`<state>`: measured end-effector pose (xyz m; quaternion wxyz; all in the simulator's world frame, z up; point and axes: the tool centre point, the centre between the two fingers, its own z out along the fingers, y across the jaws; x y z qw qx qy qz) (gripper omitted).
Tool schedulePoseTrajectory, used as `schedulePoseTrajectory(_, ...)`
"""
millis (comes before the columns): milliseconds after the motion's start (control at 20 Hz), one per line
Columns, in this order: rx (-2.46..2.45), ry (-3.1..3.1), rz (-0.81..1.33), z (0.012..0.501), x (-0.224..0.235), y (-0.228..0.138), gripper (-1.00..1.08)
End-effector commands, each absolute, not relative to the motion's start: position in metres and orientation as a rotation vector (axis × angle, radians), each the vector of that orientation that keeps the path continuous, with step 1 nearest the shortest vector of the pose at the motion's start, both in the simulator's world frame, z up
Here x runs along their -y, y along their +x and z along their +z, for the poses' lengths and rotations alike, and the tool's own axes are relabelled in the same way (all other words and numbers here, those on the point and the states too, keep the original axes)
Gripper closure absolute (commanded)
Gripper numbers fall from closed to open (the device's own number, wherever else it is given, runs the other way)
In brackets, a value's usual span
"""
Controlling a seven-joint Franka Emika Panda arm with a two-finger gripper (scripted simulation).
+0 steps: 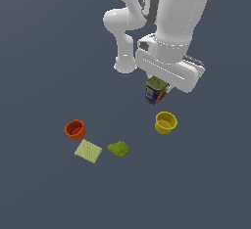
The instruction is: Pick up a designated object from a clutter of objects.
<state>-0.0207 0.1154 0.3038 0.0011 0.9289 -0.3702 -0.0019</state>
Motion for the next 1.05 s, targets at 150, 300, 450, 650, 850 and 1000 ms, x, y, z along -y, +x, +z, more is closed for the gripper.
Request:
schedulePoseTrajectory(150, 1.163, 2.918, -0.001, 0.347, -0.109, -0.046, 1.08)
schedulePoseTrajectory(300, 1.163, 2.918, -0.001, 0.366, -0.106, -0.057, 1.08)
schedulePoseTrajectory(450, 1.163, 2.918, 0.000, 0.381, -0.104, -0.066, 1.08)
schedulePoseTrajectory(650, 1.163, 2.918, 0.000, 0.394, -0.102, -0.073, 1.08)
schedulePoseTrajectory(850, 1.163, 2.918, 0.000, 0.399, -0.102, -0.075, 1.08)
schedulePoseTrajectory(1000, 1.163, 2.918, 0.000, 0.398, -0.102, -0.074, 1.08)
